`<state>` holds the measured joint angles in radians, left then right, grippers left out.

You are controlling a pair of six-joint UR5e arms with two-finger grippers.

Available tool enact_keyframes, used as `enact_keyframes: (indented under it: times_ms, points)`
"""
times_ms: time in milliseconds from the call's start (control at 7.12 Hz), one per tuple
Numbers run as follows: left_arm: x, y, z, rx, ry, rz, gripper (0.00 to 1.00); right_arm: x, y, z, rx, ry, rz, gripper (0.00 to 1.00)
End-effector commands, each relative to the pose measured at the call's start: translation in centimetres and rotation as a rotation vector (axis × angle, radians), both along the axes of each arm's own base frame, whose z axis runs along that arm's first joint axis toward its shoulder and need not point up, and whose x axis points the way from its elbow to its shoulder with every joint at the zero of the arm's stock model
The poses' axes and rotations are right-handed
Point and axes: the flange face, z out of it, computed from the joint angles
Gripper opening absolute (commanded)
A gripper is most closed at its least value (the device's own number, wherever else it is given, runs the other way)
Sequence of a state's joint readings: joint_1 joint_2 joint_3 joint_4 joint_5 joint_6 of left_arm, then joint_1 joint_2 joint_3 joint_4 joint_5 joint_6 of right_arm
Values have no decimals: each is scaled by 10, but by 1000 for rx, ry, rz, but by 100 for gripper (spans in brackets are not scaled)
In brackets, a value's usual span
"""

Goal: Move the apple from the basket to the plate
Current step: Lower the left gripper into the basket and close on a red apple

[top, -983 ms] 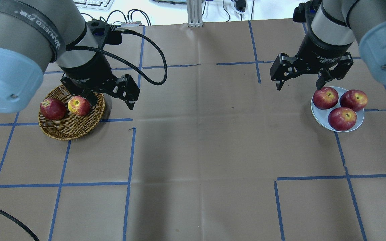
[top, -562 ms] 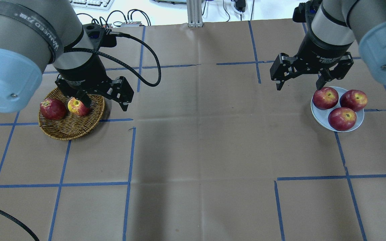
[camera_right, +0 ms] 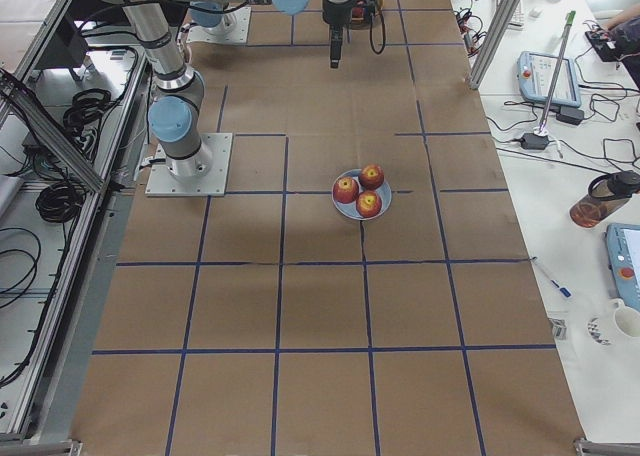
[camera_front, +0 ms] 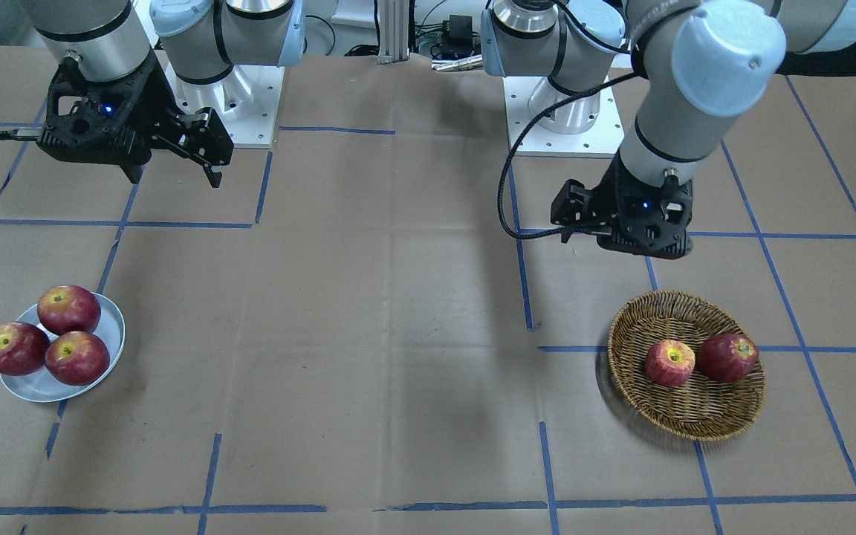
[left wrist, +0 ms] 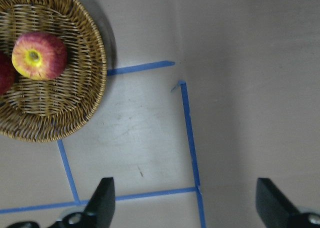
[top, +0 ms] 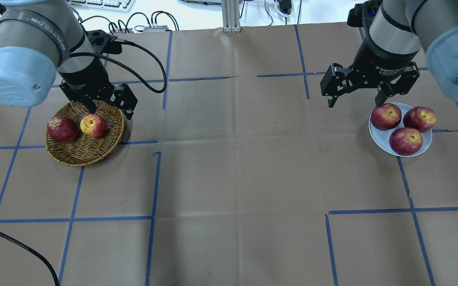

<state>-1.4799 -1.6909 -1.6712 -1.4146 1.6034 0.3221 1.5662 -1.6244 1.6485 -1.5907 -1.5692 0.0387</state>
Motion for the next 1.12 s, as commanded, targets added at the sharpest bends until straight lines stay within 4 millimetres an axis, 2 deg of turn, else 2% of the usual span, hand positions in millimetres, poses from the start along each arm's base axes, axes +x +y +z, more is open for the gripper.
enact_keyframes:
  times_ms: [0,140,421,702,843,983]
  points:
    - [72,-42,-44,-31,4,-83,98,0,0,0,0,0,0,100]
    - [103,-52,-64,-23,7,-54,98,0,0,0,0,0,0,100]
    - [134,-82,-123,-45,4,-86,98,0,0,1,-1,0,-1,100]
    - [137,-88,-145,-35,6,-81,99,0,0,0,0,0,-1,100]
    - [137,-91,-165,-7,24,-76,99,0,0,-1,2,0,-1,100]
    - [138,-91,-175,9,24,-75,99,0,0,-1,2,0,-1,100]
